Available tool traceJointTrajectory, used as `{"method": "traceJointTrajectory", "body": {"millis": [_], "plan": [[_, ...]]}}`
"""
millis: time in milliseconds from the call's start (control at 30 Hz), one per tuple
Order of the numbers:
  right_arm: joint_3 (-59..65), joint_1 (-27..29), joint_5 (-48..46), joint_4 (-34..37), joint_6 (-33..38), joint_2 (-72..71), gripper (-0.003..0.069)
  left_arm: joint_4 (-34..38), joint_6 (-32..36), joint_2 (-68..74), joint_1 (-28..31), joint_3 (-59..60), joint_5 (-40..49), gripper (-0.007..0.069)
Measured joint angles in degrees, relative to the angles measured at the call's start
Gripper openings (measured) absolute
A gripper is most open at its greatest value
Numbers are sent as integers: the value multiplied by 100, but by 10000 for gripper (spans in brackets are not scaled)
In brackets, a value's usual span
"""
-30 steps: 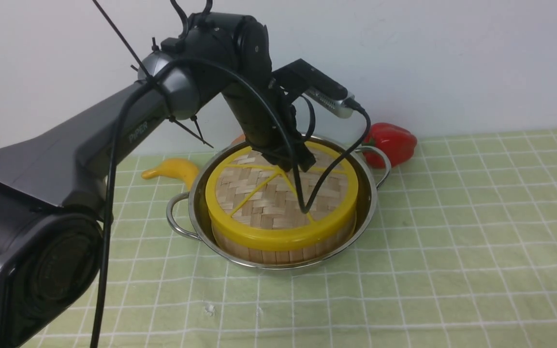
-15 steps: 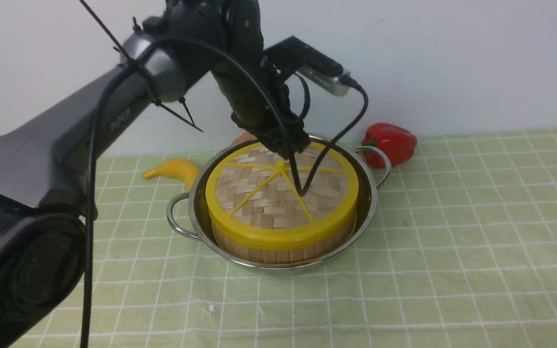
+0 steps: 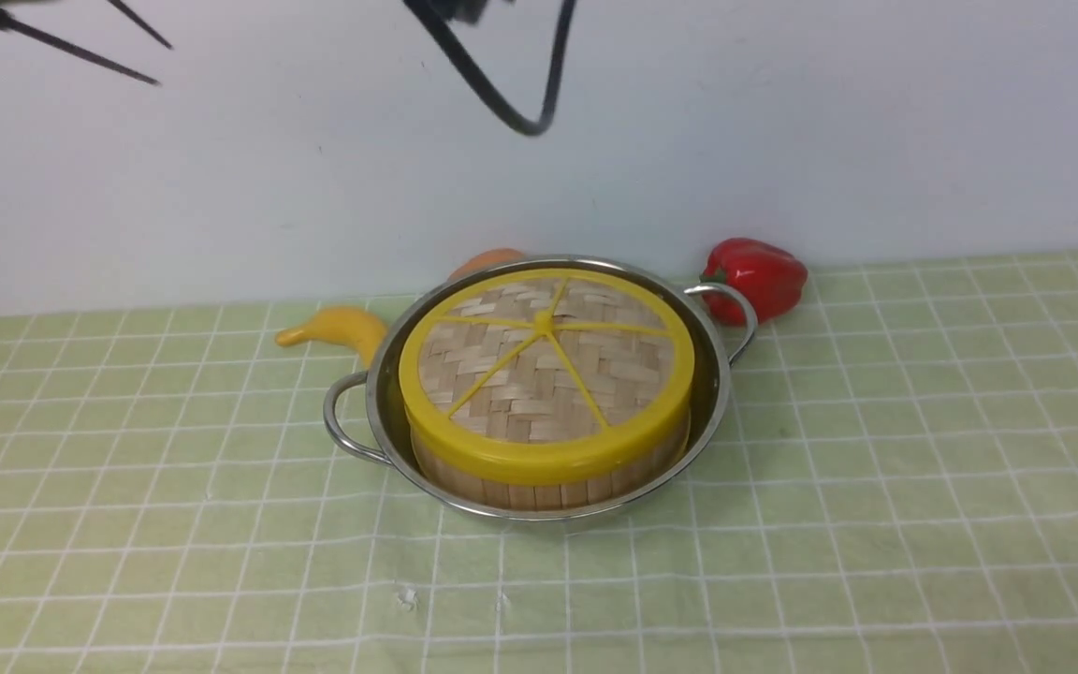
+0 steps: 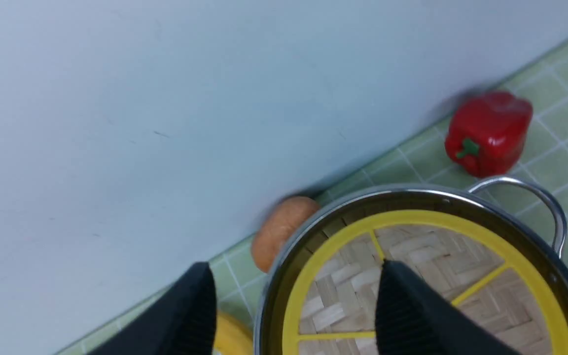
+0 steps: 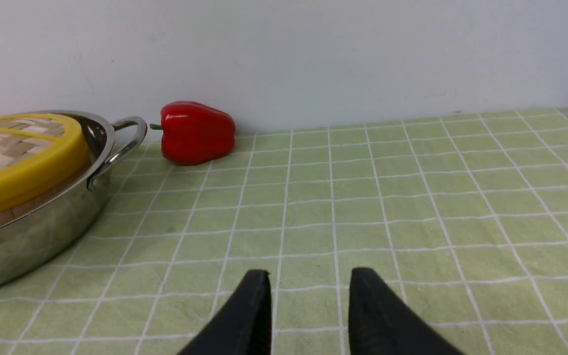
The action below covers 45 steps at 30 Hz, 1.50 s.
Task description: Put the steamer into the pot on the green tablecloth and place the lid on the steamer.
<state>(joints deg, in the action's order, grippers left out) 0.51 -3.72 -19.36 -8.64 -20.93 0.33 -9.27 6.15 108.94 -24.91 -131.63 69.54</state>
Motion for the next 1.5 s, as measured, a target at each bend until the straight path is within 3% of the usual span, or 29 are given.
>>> {"method": "traceJointTrajectory", "body": {"millis": [300,433,533,667,700,733,800,833,900,1200,1500], "plan": [[0,0,0,0,0,0,243,0,-2,-105,0,30,9,272],[0,0,0,0,0,0,243,0,3,-487,0,697,4,230],[0,0,0,0,0,0,243,6,3,-1084,0,1776,-276,217],[0,0,0,0,0,0,243,-12,109,-3003,27,4587,-2240,209],[0,0,0,0,0,0,243,-12,109,-3094,27,4587,-2336,209],[0,0,0,0,0,0,243,-6,159,-3627,81,5337,-2949,209],[0,0,0,0,0,0,243,52,199,-4627,339,6882,-4040,209],[0,0,0,0,0,0,243,53,199,-4707,368,6997,-4040,209],[0,0,0,0,0,0,243,181,36,-5912,874,8500,-4769,209],[0,0,0,0,0,0,243,334,-406,-8614,2455,11473,-5314,224],[0,0,0,-6,0,0,243,635,-470,-10395,3101,12870,-5201,242]]}}
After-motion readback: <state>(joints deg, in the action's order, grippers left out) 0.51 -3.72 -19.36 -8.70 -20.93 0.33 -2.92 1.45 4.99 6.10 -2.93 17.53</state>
